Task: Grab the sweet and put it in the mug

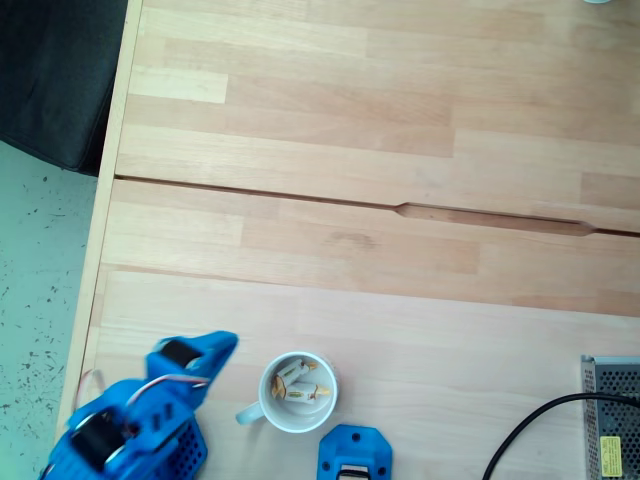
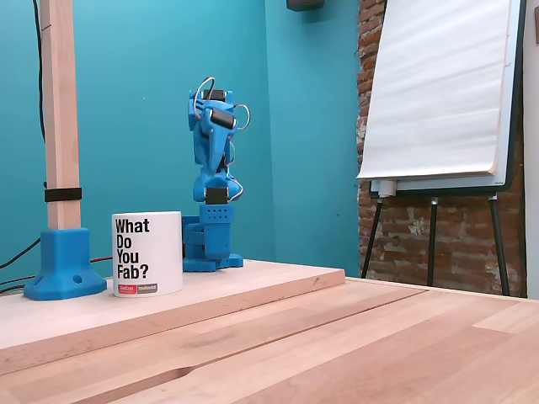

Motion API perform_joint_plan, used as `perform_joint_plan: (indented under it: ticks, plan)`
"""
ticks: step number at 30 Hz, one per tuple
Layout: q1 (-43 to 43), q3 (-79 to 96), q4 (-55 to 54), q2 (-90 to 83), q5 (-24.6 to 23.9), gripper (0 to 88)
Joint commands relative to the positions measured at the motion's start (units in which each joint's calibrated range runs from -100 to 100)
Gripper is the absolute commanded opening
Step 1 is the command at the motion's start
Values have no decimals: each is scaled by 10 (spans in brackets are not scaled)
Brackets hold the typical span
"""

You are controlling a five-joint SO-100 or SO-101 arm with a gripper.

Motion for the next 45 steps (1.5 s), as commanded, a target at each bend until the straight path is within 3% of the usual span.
perform_joint_plan:
  ticks: [1, 12, 18, 24, 29, 35, 45]
  plan:
    - [-23, -7, -4, -96, -22, 0]
    - [-44, 159, -5, -271, -93, 0]
    - [-120, 234, -5, -302, -100, 0]
    - [-206, 314, -11, -302, -139, 0]
    - [-243, 414, -104, -302, -170, 0]
    - [-252, 541, -232, -302, -176, 0]
    - [-251, 541, -245, -302, -176, 0]
